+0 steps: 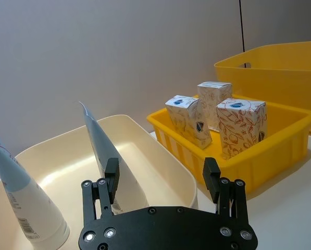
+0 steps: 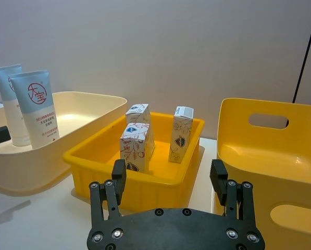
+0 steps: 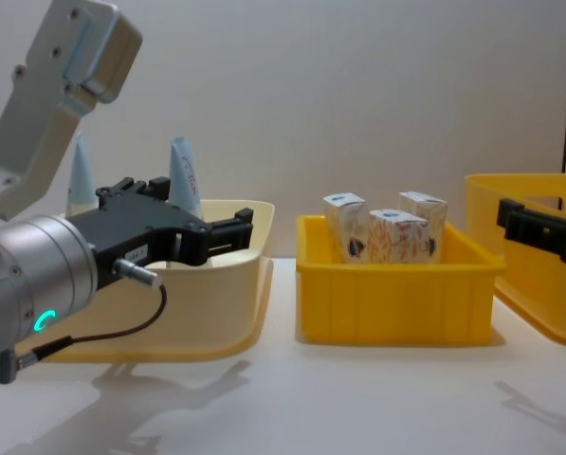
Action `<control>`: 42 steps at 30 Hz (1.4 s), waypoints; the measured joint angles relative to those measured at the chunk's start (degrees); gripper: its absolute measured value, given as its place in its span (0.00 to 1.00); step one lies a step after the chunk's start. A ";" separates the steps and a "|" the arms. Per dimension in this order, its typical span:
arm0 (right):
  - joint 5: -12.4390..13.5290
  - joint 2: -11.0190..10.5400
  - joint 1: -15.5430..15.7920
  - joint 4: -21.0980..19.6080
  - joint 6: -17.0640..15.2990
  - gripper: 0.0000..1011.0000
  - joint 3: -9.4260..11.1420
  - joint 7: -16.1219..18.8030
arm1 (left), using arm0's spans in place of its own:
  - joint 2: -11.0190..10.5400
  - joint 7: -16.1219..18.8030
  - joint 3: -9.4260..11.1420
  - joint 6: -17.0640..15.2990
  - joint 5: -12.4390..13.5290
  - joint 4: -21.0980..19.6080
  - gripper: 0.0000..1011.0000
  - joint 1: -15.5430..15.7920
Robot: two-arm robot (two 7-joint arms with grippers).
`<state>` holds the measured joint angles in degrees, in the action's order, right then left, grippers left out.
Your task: Bimanual collaborative sorting of washing and personal care products
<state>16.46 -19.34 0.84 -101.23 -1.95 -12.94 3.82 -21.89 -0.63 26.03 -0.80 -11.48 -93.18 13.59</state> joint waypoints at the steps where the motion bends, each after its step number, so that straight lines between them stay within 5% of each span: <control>1: 0.00 0.00 0.00 0.00 0.00 0.99 0.00 0.00 | 0.00 0.00 0.00 0.00 0.00 0.00 0.99 0.00; 24: 0.00 0.00 0.00 0.00 0.00 0.99 0.00 0.00 | 0.59 -0.05 -1.67 -0.18 -1.46 0.74 0.99 0.13; 42: 0.00 0.00 0.00 0.00 0.00 0.99 0.00 0.00 | 3.05 -2.96 -5.25 -3.02 -6.28 8.45 0.99 5.18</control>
<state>16.46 -19.33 0.84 -101.23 -1.95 -12.94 3.83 -18.84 -3.58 20.77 -3.82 -17.76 -84.72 18.77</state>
